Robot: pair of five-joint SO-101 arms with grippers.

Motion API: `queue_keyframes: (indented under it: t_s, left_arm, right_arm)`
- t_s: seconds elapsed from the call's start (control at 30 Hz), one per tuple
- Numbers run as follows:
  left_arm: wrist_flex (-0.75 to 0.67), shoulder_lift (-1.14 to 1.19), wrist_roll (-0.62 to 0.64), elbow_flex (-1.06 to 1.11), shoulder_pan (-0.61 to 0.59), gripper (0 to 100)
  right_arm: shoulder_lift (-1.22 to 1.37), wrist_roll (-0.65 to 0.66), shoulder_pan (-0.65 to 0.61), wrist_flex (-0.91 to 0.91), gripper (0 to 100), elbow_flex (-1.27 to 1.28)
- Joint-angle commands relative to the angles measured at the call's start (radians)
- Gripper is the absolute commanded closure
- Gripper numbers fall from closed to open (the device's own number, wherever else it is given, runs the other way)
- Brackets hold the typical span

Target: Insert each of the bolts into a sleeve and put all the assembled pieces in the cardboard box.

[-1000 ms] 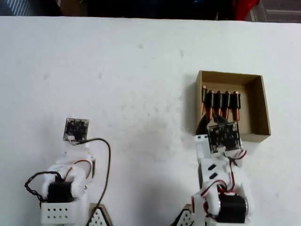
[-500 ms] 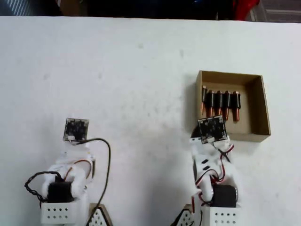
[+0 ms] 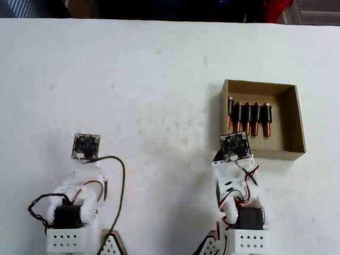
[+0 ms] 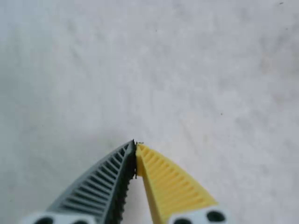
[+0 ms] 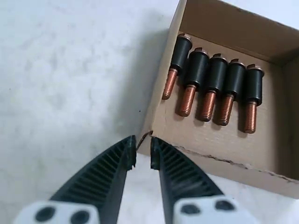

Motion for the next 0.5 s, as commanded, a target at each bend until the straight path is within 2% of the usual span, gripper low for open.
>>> queue_keyframes:
  t_s: [0.0,0.47]
  left_arm:
    - [0.006,-0.008,0.0,-0.003,0.008,98]
    - [0.006,-0.008,0.0,-0.003,0.008,98]
  right_arm:
    - [-0.008,-0.008,-0.005,-0.016,95.0,0.008]
    - [-0.007,-0.009,-0.001,0.122,95.0,0.008]
